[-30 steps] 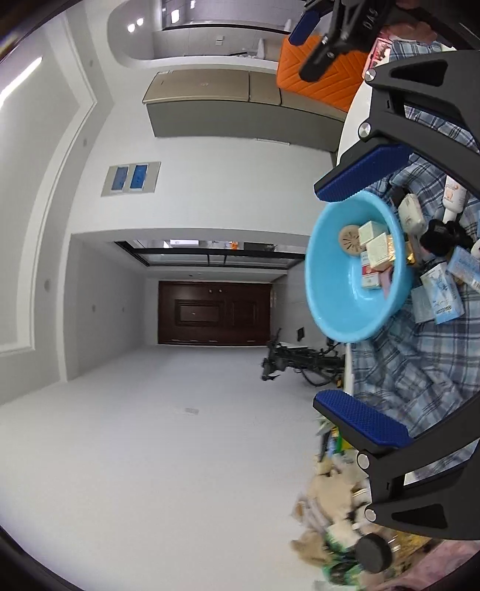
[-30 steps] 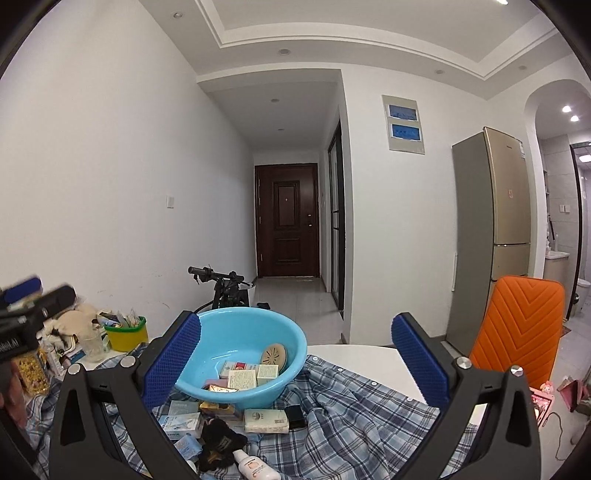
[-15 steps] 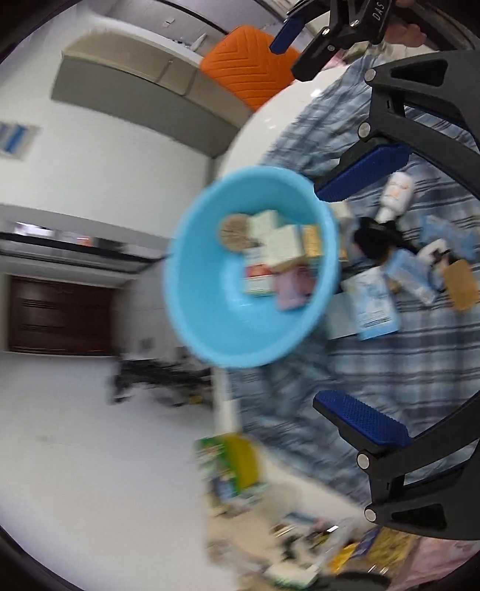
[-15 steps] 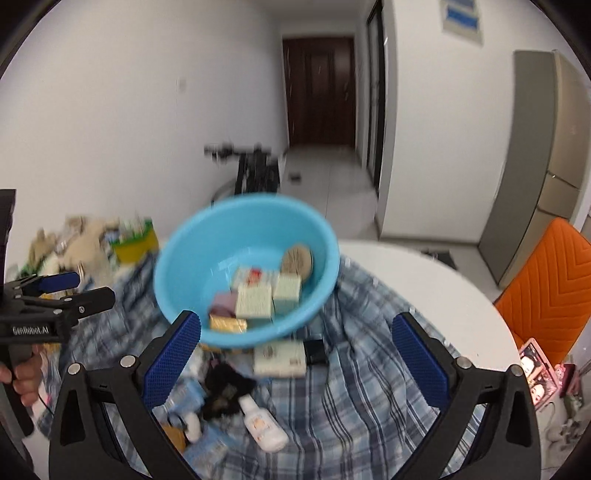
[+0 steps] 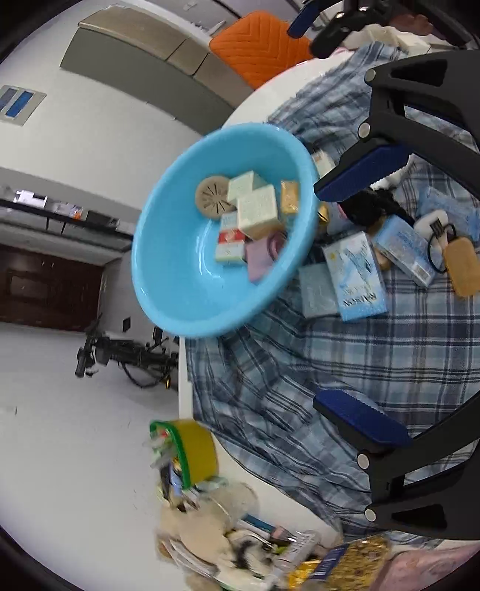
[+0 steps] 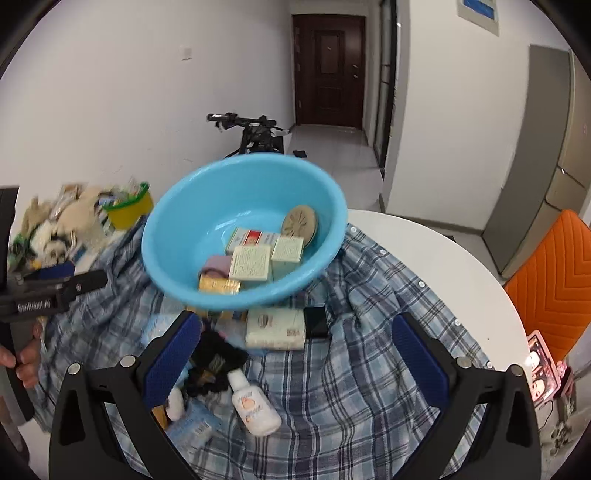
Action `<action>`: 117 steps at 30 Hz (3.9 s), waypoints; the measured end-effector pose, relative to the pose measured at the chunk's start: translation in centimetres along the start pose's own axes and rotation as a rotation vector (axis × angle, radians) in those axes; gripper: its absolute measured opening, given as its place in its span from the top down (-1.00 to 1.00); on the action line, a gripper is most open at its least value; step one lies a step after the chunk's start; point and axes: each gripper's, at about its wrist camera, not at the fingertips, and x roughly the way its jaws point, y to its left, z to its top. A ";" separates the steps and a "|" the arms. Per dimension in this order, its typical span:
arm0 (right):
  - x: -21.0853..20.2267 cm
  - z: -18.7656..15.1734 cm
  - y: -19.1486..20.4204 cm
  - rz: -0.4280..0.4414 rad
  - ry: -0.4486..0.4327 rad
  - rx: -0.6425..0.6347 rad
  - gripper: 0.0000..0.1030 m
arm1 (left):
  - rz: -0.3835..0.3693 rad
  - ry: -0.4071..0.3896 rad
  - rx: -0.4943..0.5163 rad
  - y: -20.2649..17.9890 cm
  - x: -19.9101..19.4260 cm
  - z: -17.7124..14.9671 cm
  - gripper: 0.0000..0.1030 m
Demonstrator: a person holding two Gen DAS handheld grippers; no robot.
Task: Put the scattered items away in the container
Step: 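Move both tools over the items beside the light blue basin, then grasp the gold box with the left gripper, then grasp the white round puff with the right gripper while the left holds the gold box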
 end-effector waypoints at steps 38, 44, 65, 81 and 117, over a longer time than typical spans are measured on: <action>3.2 -11.5 -4.0 -0.022 0.044 0.082 -1.00 | 0.008 0.042 0.048 -9.0 13.2 -2.7 -1.00; 3.4 -12.0 -3.9 -0.031 0.042 0.075 -0.99 | -0.048 0.052 0.091 -9.8 13.1 -3.1 -0.03; 3.4 -12.6 -3.3 -0.042 0.055 0.075 -0.99 | -0.104 -0.022 0.140 -7.4 6.7 -8.4 -0.03; 2.6 -12.2 0.8 0.021 0.037 0.014 -0.99 | -0.057 -0.112 0.144 -0.8 0.1 -10.5 -0.05; 8.1 -12.0 11.9 0.181 0.151 -0.157 -0.97 | 0.017 -0.112 0.104 5.3 -0.4 -12.4 -0.06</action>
